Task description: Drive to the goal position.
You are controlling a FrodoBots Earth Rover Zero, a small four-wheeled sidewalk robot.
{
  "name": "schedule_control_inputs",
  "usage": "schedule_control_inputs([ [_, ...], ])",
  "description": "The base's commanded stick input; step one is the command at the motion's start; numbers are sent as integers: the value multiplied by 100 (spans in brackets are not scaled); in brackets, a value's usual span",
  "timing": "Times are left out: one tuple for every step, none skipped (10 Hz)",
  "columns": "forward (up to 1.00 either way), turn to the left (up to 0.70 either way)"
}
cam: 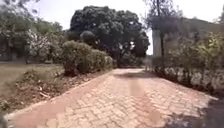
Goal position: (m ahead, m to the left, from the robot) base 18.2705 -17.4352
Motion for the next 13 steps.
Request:
schedule_control_inputs([
  [70,0],
  [70,0],
  [70,0],
  [70,0],
  [70,0],
  [70,0],
  [70,0],
  [70,-35],
  [70,-35],
  [70,0],
  [70,0],
  [70,0],
  [70,0],
])
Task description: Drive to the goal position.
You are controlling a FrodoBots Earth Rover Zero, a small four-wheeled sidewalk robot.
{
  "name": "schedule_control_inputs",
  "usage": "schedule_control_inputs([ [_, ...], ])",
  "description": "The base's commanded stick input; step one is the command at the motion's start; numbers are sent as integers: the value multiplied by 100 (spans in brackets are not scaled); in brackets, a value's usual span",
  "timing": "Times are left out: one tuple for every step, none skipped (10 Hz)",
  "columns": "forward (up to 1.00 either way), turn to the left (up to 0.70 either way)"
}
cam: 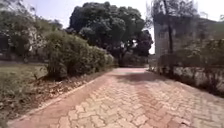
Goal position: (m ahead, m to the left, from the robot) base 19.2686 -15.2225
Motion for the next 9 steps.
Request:
schedule_control_inputs([
  [70,0],
  [70,0],
  [70,0],
  [70,0],
  [70,0],
  [70,0],
  [70,0],
  [70,0],
  [70,0],
])
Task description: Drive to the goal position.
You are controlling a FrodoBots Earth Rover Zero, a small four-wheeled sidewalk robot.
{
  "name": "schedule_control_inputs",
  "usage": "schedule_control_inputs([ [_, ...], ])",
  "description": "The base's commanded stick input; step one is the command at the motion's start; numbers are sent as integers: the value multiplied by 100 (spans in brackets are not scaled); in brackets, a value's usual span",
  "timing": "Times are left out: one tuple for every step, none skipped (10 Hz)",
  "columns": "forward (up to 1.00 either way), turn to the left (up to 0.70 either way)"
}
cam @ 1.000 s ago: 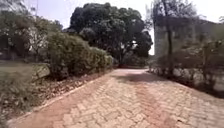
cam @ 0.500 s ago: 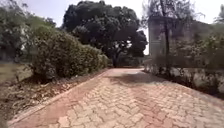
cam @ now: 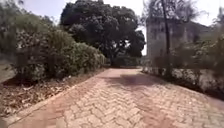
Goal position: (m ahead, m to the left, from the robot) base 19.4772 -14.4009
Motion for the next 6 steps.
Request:
schedule_control_inputs([
  [70,0],
  [70,0],
  [70,0],
  [70,0],
  [70,0],
  [70,0],
])
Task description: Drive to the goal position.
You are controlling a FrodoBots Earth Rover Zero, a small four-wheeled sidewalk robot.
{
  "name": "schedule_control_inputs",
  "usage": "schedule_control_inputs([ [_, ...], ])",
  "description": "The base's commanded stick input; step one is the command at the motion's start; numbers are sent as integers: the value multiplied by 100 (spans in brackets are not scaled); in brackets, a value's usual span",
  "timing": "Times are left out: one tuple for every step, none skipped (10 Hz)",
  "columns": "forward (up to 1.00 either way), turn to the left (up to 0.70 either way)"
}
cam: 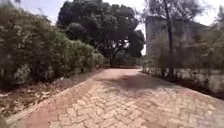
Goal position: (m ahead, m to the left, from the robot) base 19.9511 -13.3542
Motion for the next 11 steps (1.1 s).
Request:
schedule_control_inputs([
  [70,0],
  [70,0],
  [70,0],
  [70,0],
  [70,0],
  [70,0],
  [70,0],
  [70,0],
  [70,0],
  [70,0],
  [70,-13],
])
